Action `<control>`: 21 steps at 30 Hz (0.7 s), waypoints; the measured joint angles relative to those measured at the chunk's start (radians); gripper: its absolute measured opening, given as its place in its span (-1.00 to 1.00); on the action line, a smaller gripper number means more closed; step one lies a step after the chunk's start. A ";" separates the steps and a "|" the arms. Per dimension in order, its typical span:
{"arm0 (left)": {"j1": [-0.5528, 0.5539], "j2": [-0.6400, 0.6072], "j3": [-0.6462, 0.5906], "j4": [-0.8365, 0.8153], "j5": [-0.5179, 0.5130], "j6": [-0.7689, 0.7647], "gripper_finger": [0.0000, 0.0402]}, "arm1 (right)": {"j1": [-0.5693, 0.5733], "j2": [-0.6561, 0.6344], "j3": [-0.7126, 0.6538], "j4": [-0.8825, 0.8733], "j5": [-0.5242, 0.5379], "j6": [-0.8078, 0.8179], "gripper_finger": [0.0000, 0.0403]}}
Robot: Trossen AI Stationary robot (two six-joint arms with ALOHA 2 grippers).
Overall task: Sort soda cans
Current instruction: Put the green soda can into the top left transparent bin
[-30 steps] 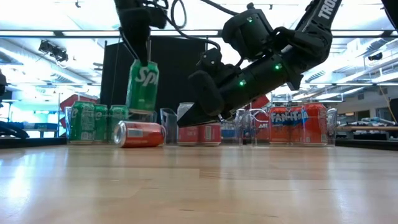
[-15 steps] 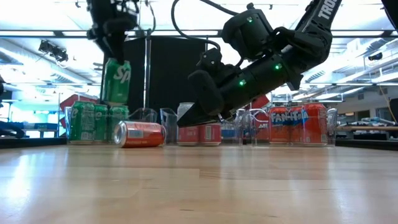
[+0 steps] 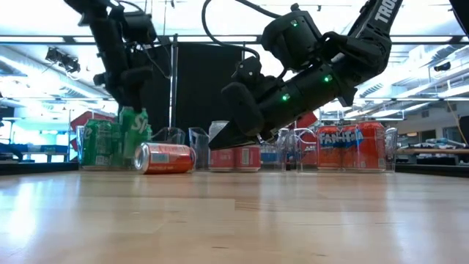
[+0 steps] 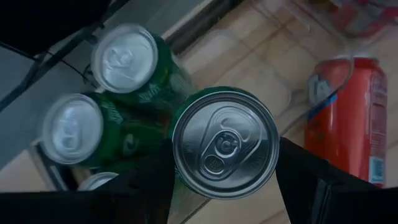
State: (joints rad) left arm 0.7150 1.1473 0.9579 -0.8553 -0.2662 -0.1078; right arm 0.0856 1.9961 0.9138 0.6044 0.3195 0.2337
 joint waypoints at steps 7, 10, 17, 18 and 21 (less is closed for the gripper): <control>0.056 0.004 -0.059 0.023 0.009 0.024 0.11 | 0.000 0.000 0.000 0.000 0.000 0.002 -1.00; 0.066 0.004 -0.068 0.026 0.014 0.028 0.11 | 0.000 0.000 0.000 0.000 0.000 0.001 -1.00; 0.077 0.004 -0.068 0.030 0.008 0.029 0.31 | 0.000 0.000 0.000 0.000 0.000 0.002 -1.00; 0.077 0.004 -0.068 0.029 0.005 0.032 0.36 | 0.000 0.000 0.000 0.000 0.000 0.002 -1.00; 0.077 0.003 -0.067 0.032 0.001 0.054 0.48 | 0.000 0.000 0.000 0.000 0.000 0.002 -1.00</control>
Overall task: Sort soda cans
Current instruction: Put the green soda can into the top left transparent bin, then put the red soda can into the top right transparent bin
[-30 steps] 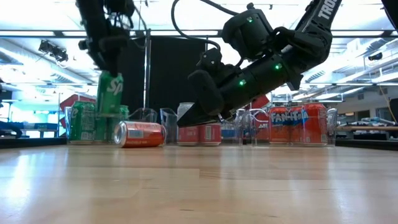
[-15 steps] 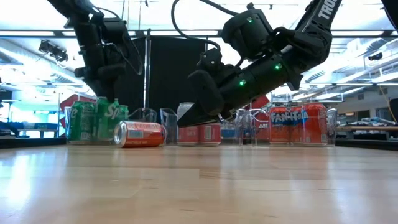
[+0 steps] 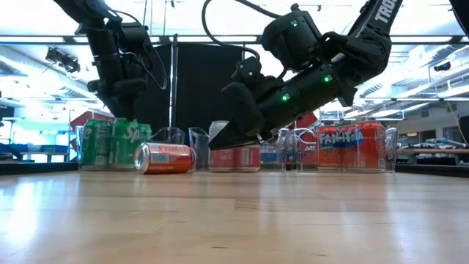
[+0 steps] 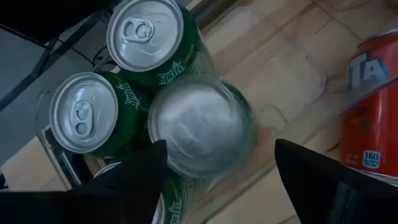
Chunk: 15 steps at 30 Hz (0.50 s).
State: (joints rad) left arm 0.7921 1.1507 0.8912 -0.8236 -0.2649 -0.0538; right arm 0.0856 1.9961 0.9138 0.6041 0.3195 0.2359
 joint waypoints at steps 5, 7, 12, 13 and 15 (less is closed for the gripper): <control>0.000 0.000 0.000 -0.001 -0.002 0.031 0.54 | 0.000 0.000 0.000 0.000 0.000 0.000 -1.00; 0.000 0.000 0.000 -0.001 -0.003 0.049 0.54 | 0.000 0.000 0.000 0.000 0.000 0.000 -1.00; 0.000 0.000 0.044 -0.025 -0.007 0.099 0.55 | 0.000 0.000 0.000 0.000 0.000 0.000 -1.00; 0.000 0.000 0.064 -0.031 -0.007 0.108 0.55 | 0.000 0.000 0.000 0.000 0.000 0.000 -1.00; 0.000 0.000 0.109 -0.066 0.022 0.127 0.53 | 0.000 0.000 0.000 0.000 0.000 0.000 -1.00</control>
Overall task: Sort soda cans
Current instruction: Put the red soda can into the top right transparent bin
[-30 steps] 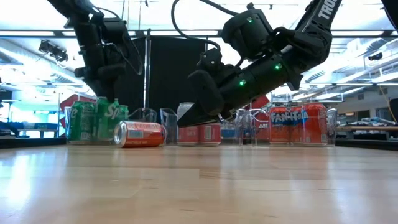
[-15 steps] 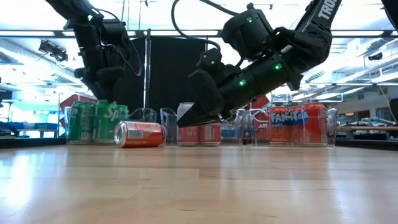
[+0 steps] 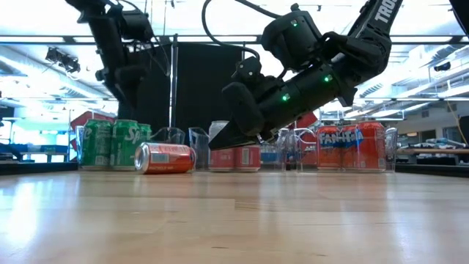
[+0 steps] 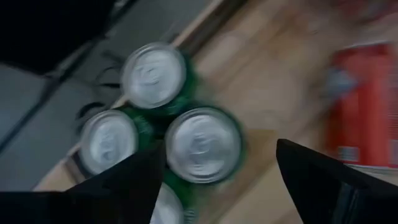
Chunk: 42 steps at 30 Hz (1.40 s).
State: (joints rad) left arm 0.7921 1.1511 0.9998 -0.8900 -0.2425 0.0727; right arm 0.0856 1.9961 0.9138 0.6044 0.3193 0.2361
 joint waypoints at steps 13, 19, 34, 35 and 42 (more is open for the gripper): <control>-0.212 -0.006 0.040 -0.024 0.338 -0.102 0.01 | 0.000 0.000 0.000 0.000 0.000 0.000 -0.99; -0.317 0.005 0.024 0.024 0.322 -0.188 -0.03 | 0.000 0.000 0.000 0.000 0.000 0.000 -0.99; -0.381 0.260 0.023 0.049 -0.020 -0.244 -0.24 | 0.003 0.000 0.000 0.008 0.000 -0.001 -1.00; -0.381 0.277 0.023 0.051 -0.048 -0.243 -0.29 | 0.005 0.000 0.000 0.008 0.000 -0.001 -1.00; -0.384 0.396 0.023 0.135 -0.061 -0.209 -0.60 | 0.006 0.000 0.000 0.007 0.000 -0.008 -1.00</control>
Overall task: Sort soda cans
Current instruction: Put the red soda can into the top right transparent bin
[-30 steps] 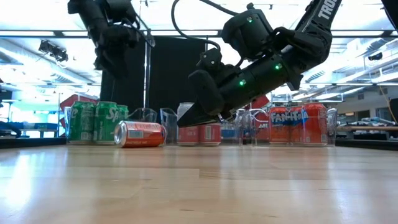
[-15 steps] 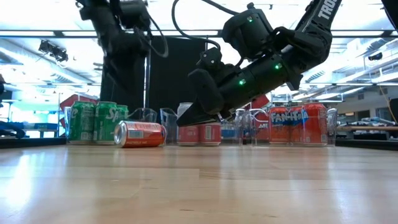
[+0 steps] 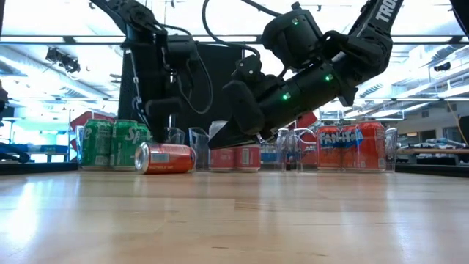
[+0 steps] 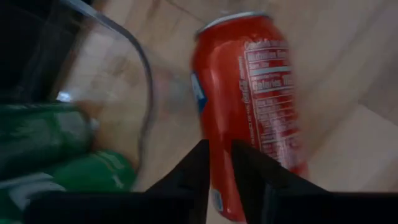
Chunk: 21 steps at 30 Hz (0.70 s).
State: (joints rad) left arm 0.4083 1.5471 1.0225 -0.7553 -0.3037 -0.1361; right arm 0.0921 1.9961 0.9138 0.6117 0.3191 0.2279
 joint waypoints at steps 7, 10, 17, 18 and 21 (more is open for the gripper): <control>-0.053 0.063 -0.002 0.014 0.025 0.033 -0.80 | 0.024 -0.004 0.000 -0.012 -0.001 0.000 -1.00; -0.094 0.061 0.000 0.029 0.028 0.055 -0.85 | 0.032 -0.027 0.000 -0.030 0.000 -0.002 -0.99; -0.201 0.061 0.000 0.065 0.025 0.054 -0.90 | 0.045 -0.141 0.000 -0.200 0.084 0.033 -0.88; -0.213 0.061 0.000 0.073 0.024 0.046 -0.91 | 0.045 -0.162 0.000 -0.240 0.105 0.056 -0.85; -0.250 0.061 -0.002 0.119 0.020 0.028 -0.91 | 0.038 -0.222 0.000 -0.372 0.179 0.143 -0.74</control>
State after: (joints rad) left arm 0.1586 1.6085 1.0204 -0.6364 -0.2838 -0.1081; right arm 0.1302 1.7744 0.9134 0.2402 0.4986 0.3705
